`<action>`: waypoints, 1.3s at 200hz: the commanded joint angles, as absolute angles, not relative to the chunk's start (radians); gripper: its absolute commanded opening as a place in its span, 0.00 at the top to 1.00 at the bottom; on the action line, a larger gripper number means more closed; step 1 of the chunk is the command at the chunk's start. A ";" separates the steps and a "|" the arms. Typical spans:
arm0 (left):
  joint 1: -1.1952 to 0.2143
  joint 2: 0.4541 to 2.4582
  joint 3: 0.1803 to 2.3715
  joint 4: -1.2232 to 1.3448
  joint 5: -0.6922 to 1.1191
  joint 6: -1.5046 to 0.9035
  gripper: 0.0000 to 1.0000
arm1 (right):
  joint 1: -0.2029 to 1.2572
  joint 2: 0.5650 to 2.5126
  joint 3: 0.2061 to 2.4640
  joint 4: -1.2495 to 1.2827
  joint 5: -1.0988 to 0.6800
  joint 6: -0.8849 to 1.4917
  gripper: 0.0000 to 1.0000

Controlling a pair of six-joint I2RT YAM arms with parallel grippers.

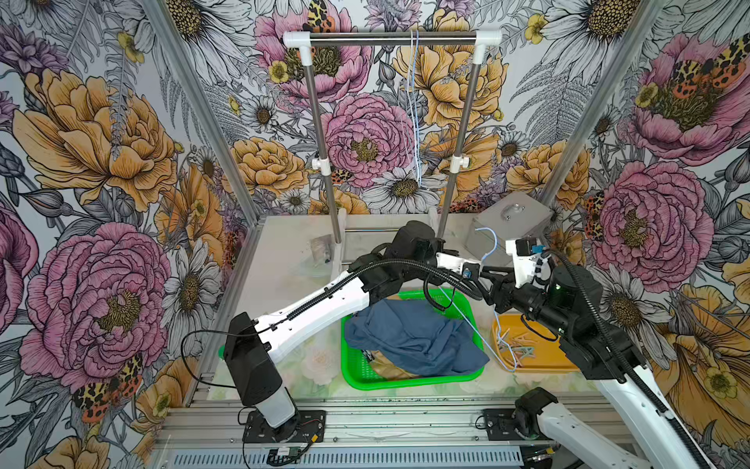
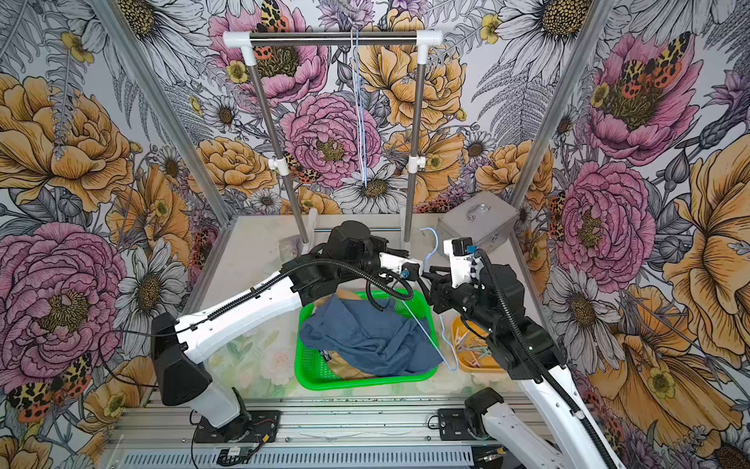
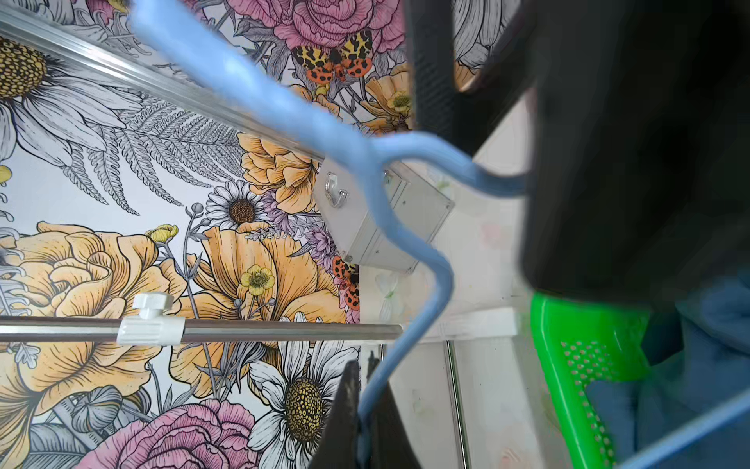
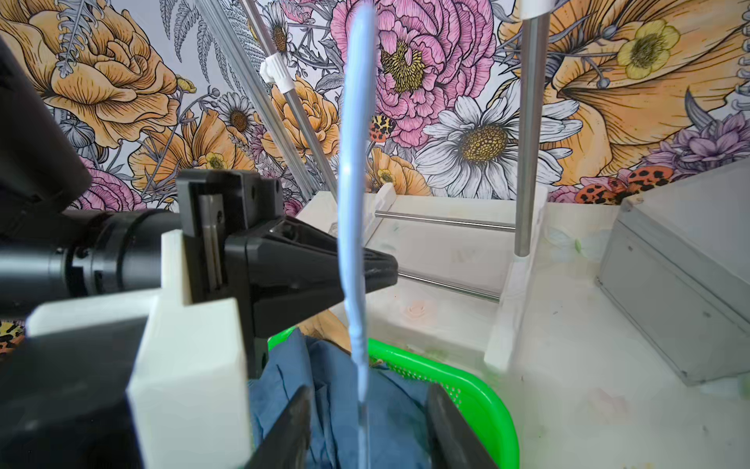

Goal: Remove the clothespins securing t-shirts to the hanger
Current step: Place the hanger on the clothes rail.

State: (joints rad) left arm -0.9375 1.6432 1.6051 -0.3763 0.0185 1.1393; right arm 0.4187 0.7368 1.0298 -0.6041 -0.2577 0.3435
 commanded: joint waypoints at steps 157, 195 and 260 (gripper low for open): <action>-0.816 1.495 1.530 -0.362 0.091 0.985 0.99 | 0.424 0.607 0.991 -0.776 -0.311 0.358 0.97; -0.816 1.493 1.531 -0.362 0.101 0.961 0.68 | 0.424 0.598 1.005 -0.777 -0.297 0.354 1.00; -0.807 1.430 1.488 -0.360 0.134 0.874 0.40 | 0.423 0.604 1.037 -0.789 -0.152 0.288 1.00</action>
